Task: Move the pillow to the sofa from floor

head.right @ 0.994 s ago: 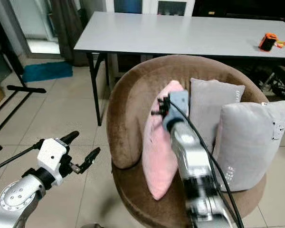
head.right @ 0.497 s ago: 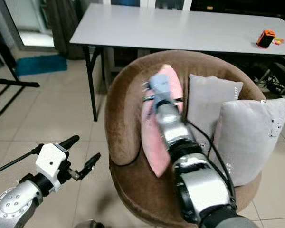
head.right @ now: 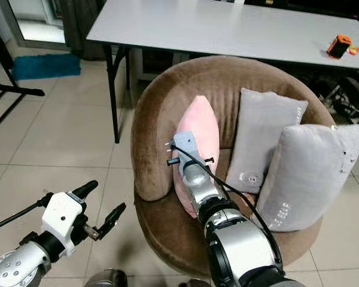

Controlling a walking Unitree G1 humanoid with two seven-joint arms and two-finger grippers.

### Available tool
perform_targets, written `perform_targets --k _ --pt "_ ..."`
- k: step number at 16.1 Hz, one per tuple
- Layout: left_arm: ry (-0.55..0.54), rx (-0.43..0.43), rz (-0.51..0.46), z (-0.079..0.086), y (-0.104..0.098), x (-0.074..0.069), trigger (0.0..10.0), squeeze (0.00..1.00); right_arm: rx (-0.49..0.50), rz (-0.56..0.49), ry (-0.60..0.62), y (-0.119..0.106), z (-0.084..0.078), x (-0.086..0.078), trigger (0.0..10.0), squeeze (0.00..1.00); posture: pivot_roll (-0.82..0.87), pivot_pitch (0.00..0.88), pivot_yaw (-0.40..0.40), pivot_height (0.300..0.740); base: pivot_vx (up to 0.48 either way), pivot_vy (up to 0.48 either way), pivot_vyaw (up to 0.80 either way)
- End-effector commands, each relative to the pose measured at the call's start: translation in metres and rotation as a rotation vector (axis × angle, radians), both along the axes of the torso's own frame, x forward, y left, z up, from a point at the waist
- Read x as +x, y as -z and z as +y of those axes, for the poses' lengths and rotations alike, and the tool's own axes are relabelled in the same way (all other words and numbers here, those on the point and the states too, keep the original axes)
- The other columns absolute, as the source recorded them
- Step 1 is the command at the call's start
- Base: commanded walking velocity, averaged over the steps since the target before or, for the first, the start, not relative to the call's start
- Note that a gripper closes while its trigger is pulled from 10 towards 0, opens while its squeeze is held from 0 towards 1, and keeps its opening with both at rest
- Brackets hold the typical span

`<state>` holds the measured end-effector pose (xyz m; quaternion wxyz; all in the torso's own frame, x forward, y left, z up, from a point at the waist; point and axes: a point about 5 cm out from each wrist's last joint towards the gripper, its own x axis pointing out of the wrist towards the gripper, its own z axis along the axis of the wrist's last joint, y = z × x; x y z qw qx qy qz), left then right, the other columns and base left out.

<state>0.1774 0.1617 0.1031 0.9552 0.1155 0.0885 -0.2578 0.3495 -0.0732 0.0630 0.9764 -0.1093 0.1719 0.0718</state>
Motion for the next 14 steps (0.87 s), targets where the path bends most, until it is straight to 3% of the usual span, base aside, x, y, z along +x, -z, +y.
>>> perform_targets --k 1,6,7,10,12,13,14 --pt "0.017 0.001 0.011 -0.002 -0.001 -0.002 10.0 0.00 0.052 0.000 -0.002 -0.004 0.002 0.002 10.0 1.00 0.12 0.134 -0.088 0.740 0.000 0.000 0.00" --pt "0.076 -0.008 0.007 -0.006 -0.002 0.004 10.0 0.00 0.235 -0.078 -0.100 -0.028 0.014 0.013 10.0 1.00 0.10 0.100 -0.079 0.740 0.000 0.000 0.00" --pt "0.098 -0.025 -0.001 -0.008 -0.005 0.005 10.0 0.00 0.296 -0.091 -0.122 -0.033 0.013 0.015 10.0 1.00 0.10 0.089 -0.079 0.740 0.000 0.000 0.00" --pt "0.121 -0.038 -0.013 -0.007 -0.008 0.009 10.0 0.00 0.355 -0.136 -0.179 -0.044 0.011 0.018 10.0 1.00 0.10 0.056 -0.071 0.740 0.000 0.000 0.00" --pt "0.127 -0.044 -0.026 -0.006 -0.010 0.012 10.0 0.00 0.443 -0.197 -0.216 -0.057 0.006 0.021 10.0 1.00 0.09 0.024 -0.059 0.740 0.000 0.000 0.00" --pt "0.105 -0.070 -0.042 -0.004 -0.010 0.016 10.0 0.00 0.536 -0.260 -0.245 -0.072 -0.002 0.020 10.0 1.00 0.07 0.000 -0.050 0.740 0.000 0.000 0.00" --pt "0.101 -0.075 -0.044 -0.004 -0.010 0.017 10.0 0.00 0.550 -0.271 -0.250 -0.074 -0.004 0.019 10.0 1.00 0.07 0.000 -0.050 0.740 0.000 0.000 0.00"
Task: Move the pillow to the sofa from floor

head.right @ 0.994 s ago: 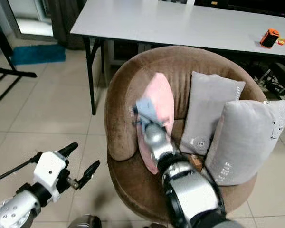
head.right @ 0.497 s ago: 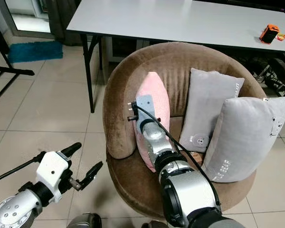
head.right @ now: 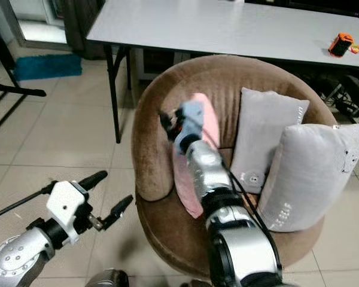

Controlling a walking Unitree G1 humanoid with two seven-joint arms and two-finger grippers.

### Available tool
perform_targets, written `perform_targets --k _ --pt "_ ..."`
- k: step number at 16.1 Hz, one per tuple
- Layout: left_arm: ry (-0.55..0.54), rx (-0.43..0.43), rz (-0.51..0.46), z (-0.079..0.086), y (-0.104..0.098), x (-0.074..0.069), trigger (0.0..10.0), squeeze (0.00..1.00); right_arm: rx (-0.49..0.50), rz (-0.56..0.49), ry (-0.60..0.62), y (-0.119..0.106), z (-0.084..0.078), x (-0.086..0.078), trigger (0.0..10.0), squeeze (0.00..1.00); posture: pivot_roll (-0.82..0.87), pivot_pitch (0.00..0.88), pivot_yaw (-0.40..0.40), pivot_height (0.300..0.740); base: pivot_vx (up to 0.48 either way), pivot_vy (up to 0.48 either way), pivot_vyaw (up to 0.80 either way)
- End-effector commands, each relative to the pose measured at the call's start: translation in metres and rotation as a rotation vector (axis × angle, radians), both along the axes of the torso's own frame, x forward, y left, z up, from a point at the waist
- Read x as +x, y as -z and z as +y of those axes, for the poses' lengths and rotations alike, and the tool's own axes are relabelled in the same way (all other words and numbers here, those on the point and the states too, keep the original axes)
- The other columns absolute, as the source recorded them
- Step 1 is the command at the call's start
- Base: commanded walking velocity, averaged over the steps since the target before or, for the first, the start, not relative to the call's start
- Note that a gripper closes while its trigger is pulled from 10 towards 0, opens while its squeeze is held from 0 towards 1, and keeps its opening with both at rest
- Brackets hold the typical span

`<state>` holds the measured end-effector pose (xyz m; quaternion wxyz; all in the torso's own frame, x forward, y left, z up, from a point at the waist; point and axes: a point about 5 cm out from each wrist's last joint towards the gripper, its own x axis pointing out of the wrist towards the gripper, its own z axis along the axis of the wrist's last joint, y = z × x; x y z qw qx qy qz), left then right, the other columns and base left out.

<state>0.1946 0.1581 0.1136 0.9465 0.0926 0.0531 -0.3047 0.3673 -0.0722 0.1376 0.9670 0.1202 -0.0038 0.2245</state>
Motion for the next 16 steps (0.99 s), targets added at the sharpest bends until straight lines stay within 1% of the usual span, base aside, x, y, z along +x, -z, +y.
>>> perform_targets --k 1,3,4,5,6,7,8,9,11,13,14,16 --pt "-0.017 -0.029 -0.008 0.000 -0.001 0.002 10.0 0.00 0.049 -0.041 0.009 -0.010 -0.015 -0.006 10.0 1.00 0.05 0.000 -0.040 0.740 0.000 0.000 0.00" --pt "-0.053 -0.059 -0.017 0.000 -0.002 0.006 10.0 0.00 0.075 -0.094 0.033 -0.020 -0.027 -0.017 10.0 1.00 0.04 0.000 -0.035 0.740 0.000 0.000 0.00" --pt "-0.122 -0.087 -0.064 0.002 -0.004 0.010 10.0 0.00 0.082 -0.139 0.094 -0.027 -0.045 -0.040 10.0 1.00 0.03 0.000 -0.038 0.740 0.000 0.000 0.00" --pt "-0.145 -0.091 -0.084 0.002 -0.006 0.012 10.0 0.00 0.061 -0.146 0.122 -0.028 -0.050 -0.049 10.0 1.00 0.02 0.000 -0.038 0.740 0.000 0.000 0.00" --pt "-0.152 -0.091 -0.090 0.002 -0.006 0.012 10.0 0.00 0.056 -0.144 0.128 -0.028 -0.051 -0.051 10.0 1.00 0.02 0.000 -0.037 0.740 0.000 0.000 0.00" --pt "-0.188 -0.092 -0.114 0.002 -0.009 0.014 10.0 0.00 0.054 -0.144 0.154 -0.026 -0.056 -0.067 10.0 0.00 0.01 0.000 -0.036 0.740 0.000 0.000 0.00" --pt "-0.218 -0.095 -0.131 -0.001 -0.012 0.016 10.0 0.00 0.029 -0.148 0.201 -0.022 -0.061 -0.080 10.0 0.00 0.00 0.000 -0.034 0.740 0.000 0.000 0.00" --pt "-0.251 -0.093 -0.151 -0.005 -0.014 0.021 10.0 0.00 -0.021 -0.141 0.258 -0.018 -0.066 -0.093 10.0 0.00 -0.02 0.000 -0.031 0.740 0.000 0.000 0.00" --pt "-0.276 -0.095 -0.165 -0.005 -0.014 0.025 10.0 0.00 -0.053 -0.126 0.281 -0.017 -0.067 -0.100 10.0 0.00 -0.03 0.000 -0.026 0.740 0.000 -0.126 0.00" --pt "-0.279 -0.095 -0.170 -0.008 -0.012 0.028 10.0 0.00 -0.046 -0.102 0.352 -0.016 -0.078 -0.106 10.0 0.00 -0.04 0.000 -0.014 0.740 0.000 -0.311 0.00" --pt "-0.280 -0.092 -0.170 -0.008 -0.011 0.030 10.0 0.00 -0.051 -0.096 0.380 -0.015 -0.083 -0.107 10.0 0.00 -0.04 0.000 -0.008 0.740 0.000 -0.330 0.00" --pt "-0.284 -0.082 -0.182 -0.007 -0.011 0.033 10.0 0.00 -0.052 -0.102 0.393 -0.017 -0.084 -0.108 10.0 0.00 -0.04 0.000 -0.007 0.740 0.000 -0.330 0.00"
